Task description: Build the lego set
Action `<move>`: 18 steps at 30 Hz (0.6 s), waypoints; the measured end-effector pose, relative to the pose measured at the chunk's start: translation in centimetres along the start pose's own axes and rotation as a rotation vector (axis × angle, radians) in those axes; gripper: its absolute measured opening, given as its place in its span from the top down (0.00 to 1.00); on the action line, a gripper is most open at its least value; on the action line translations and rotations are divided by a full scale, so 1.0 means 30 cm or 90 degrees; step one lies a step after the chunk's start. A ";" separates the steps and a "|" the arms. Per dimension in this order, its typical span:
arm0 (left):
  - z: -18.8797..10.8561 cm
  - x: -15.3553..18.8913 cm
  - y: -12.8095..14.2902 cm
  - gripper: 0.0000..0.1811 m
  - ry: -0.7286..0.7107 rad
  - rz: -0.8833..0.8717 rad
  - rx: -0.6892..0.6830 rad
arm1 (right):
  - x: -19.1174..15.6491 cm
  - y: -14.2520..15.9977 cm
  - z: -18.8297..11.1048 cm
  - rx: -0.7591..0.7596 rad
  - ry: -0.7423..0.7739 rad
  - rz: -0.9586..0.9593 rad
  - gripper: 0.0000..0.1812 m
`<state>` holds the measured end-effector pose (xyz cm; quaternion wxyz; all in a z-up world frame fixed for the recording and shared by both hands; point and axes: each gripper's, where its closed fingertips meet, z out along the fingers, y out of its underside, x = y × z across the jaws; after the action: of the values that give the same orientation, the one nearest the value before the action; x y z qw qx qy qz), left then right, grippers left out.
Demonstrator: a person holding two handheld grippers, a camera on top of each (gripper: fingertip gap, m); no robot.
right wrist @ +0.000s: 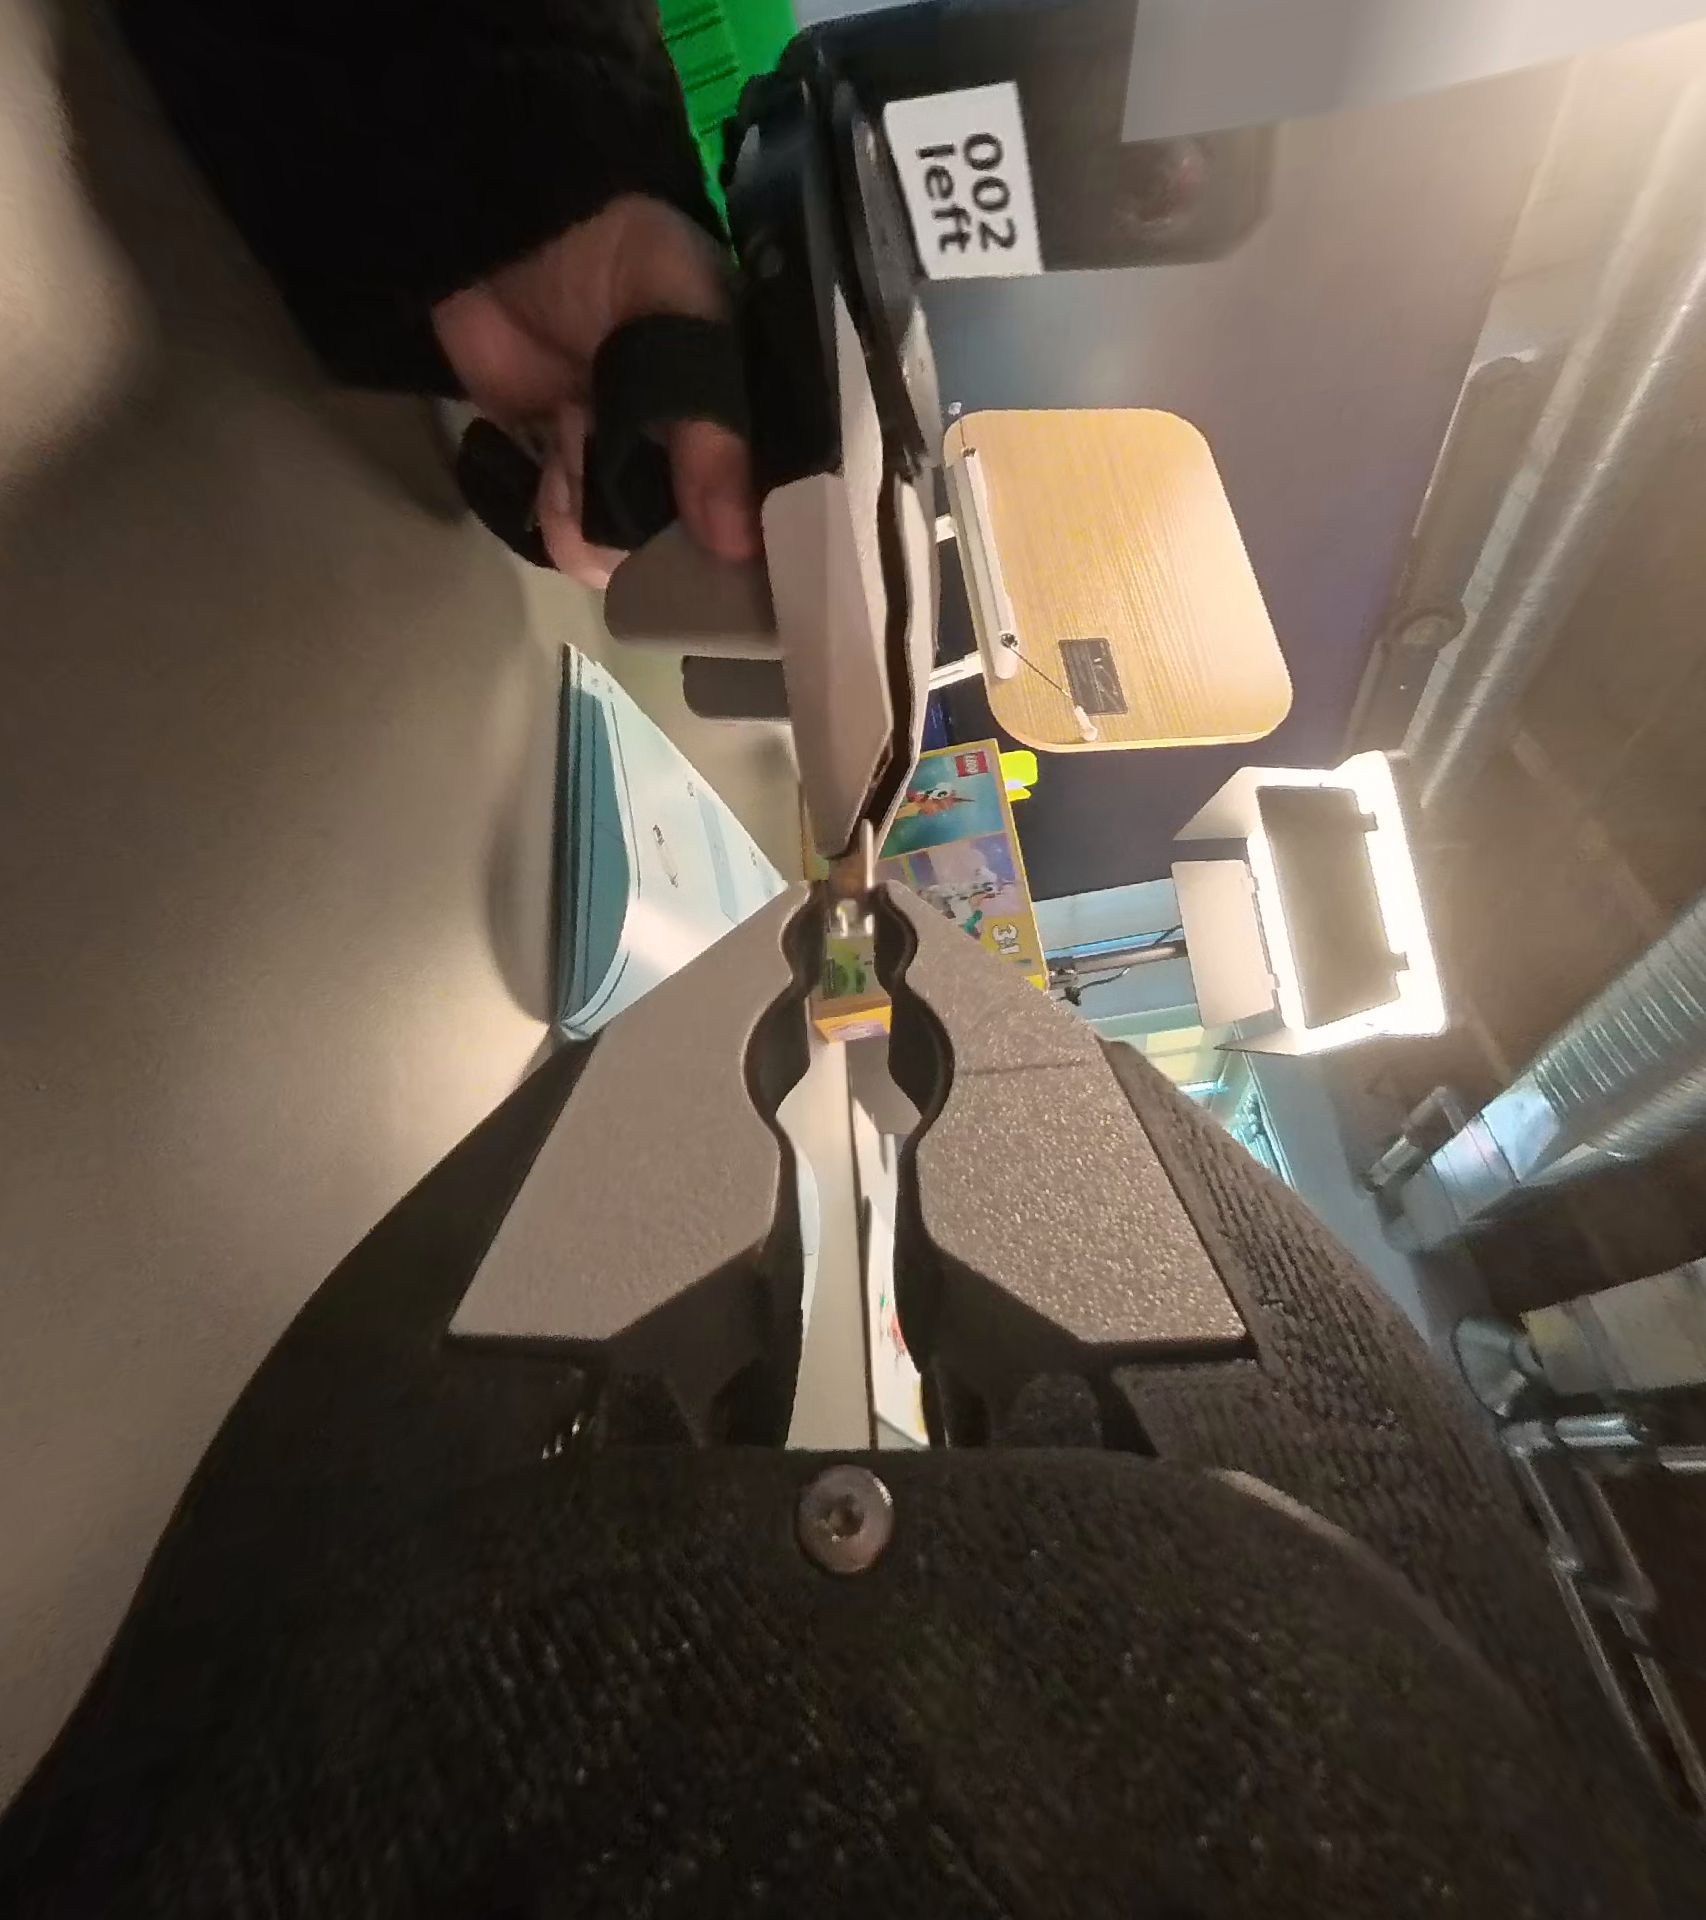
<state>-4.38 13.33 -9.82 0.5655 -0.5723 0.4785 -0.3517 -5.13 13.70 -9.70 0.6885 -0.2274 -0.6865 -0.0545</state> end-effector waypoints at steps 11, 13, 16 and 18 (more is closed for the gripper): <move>-0.016 0.101 0.011 0.98 0.046 0.358 0.017 | -0.007 -0.127 -0.108 0.212 -0.454 0.823 0.88; -0.015 0.109 0.014 0.98 0.036 0.410 0.014 | -0.022 -0.125 -0.112 0.205 -0.512 0.914 0.89; -0.009 0.124 0.025 0.98 0.030 0.467 0.003 | -0.036 -0.133 -0.097 0.199 -0.540 0.975 0.87; -0.007 0.130 0.026 0.98 0.030 0.476 0.003 | -0.051 -0.126 -0.082 0.179 -0.535 0.973 0.86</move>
<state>-3.54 9.66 -11.11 0.6451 -0.3486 0.6665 -0.1345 -4.40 9.00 -10.17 0.2490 -0.5388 -0.5435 0.5935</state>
